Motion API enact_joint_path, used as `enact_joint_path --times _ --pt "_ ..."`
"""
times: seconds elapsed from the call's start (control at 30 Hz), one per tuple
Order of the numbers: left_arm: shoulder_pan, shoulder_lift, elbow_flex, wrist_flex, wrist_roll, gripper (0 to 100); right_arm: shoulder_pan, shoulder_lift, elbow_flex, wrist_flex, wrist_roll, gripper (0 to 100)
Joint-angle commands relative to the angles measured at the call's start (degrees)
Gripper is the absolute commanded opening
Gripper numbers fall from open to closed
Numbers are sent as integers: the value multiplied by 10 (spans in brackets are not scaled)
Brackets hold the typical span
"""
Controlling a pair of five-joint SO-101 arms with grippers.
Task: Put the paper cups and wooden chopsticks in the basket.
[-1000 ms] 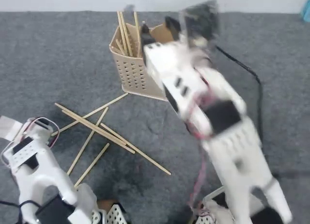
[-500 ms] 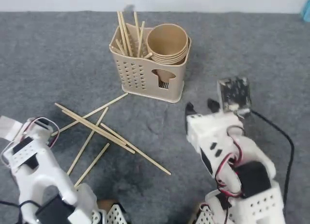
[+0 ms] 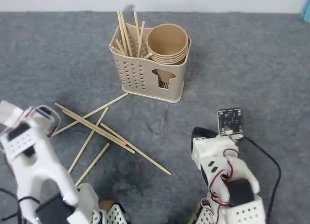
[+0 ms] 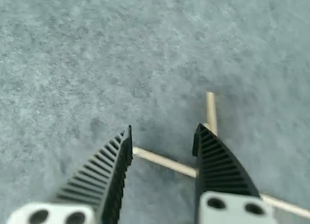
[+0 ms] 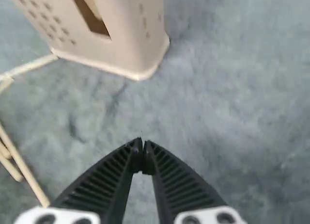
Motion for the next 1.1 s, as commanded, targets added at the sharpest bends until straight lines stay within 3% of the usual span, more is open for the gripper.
enact_joint_path --times 0.0,0.27,0.47,0.77,0.87,1.07 --pt "37 -3 -73 86 8 196 4 -21 69 -60 -5 8" --pt "66 17 -128 125 47 193 4 -12 78 -18 -4 8" --pt "67 163 -207 124 51 71 1 -12 78 -14 -4 8" --pt "70 328 -337 125 52 141 0 -7 78 -14 9 8" --pt "70 345 -358 125 52 141 0 -7 78 -13 44 8" --pt "80 353 -376 121 52 141 0 -7 79 -13 45 8"
